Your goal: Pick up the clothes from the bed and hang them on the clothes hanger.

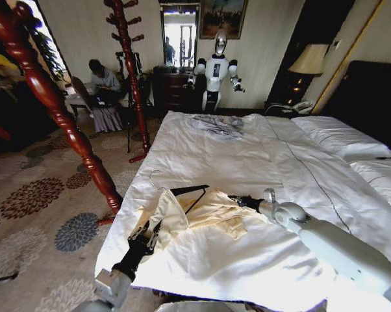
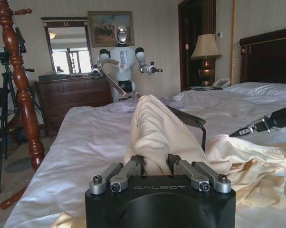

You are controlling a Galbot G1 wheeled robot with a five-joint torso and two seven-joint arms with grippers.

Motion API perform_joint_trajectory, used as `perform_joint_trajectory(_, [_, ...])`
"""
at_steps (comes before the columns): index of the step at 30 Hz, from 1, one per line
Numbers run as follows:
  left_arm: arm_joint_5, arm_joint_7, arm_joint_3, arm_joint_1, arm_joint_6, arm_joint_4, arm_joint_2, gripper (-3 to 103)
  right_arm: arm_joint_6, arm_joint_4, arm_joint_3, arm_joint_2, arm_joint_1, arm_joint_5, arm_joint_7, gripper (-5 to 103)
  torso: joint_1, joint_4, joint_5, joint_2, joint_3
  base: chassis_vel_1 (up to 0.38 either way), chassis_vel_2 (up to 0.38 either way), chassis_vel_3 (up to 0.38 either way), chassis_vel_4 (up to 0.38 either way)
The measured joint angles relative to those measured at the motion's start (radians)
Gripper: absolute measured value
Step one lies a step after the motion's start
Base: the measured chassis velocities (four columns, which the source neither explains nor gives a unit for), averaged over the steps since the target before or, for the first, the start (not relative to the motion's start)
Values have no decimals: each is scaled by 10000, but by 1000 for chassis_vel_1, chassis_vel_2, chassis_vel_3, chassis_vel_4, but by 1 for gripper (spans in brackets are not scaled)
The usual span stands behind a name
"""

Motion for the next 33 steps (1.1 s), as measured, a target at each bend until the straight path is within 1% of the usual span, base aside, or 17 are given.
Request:
perform_joint_trajectory(1, [59,59,35,52,25,-15,22,24,-10,107,261,-65,-94,122,102,0,0,0,2,0,0,0,0,0,0])
perform_joint_trajectory(2, [59,59,35,52,25,-15,22,24,-10,107,261,-65,-94,122,102,0,0,0,2,0,0,0,0,0,0])
perform_joint_trajectory(4, [184,161,80,139,46,-16,55,24,-26,258,602,-160,-219,321,257,0,0,0,0,0,0,0,0,0,0])
perform_joint_trajectory(6, [458,361,190,281,49,25,130,24,-87,579,1286,-350,-528,693,484,0,0,0,1,0,0,0,0,0,0])
perform_joint_trajectory(7, [458,361,190,281,49,25,130,24,-87,579,1286,-350,-528,693,484,0,0,0,1,0,0,0,0,0,0])
perform_joint_trajectory(10, [651,567,354,345,53,34,287,24,-137,1020,1916,-583,-883,965,704,0,-1,0,3,0,0,0,0,0,0])
perform_joint_trajectory(15, [676,578,530,198,98,161,406,24,-215,1624,2547,-831,-1255,1239,1000,0,0,0,1,0,0,0,0,0,0])
perform_joint_trajectory(16, [662,565,573,83,110,236,479,24,-234,1909,2727,-979,-1368,1455,1183,0,-1,0,2,0,0,0,0,0,0])
perform_joint_trajectory(20, [531,527,627,-148,182,313,582,24,-244,2264,2886,-1185,-1451,1711,1359,0,-1,0,1,1,0,0,0,0,0])
perform_joint_trajectory(21, [312,467,718,-570,313,399,713,24,-265,2582,2988,-1333,-1446,1966,1578,0,-1,1,1,0,0,0,0,0,0])
perform_joint_trajectory(23, [-67,377,883,-1267,486,500,864,24,-324,2902,3054,-1389,-1343,2218,1819,0,0,0,1,0,0,0,0,0,0])
perform_joint_trajectory(24, [-67,377,883,-1267,486,500,864,24,-324,2902,3054,-1389,-1343,2218,1819,0,0,0,1,0,0,0,0,0,0])
perform_joint_trajectory(26, [-418,304,1114,-1889,639,593,970,24,-366,3157,3096,-1426,-1246,2441,2037,0,0,1,1,0,1,0,0,0,0])
perform_joint_trajectory(28, [-758,274,1708,-2848,791,792,1119,24,-452,3613,3127,-1515,-1060,2885,2411,0,0,0,1,0,1,0,0,0,0])
perform_joint_trajectory(29, [-810,254,1929,-3154,826,874,1151,24,-475,3764,3143,-1551,-995,3013,2509,0,0,-1,1,0,1,0,0,0,0])
perform_joint_trajectory(30, [-810,254,1929,-3154,826,874,1151,24,-475,3764,3143,-1551,-995,3013,2509,0,0,-1,1,0,1,0,0,0,0])
perform_joint_trajectory(33, [-1141,81,2858,-4458,1072,1211,1132,24,-522,4313,3302,-1735,-778,3466,2860,0,0,-1,0,0,1,0,0,0,0])
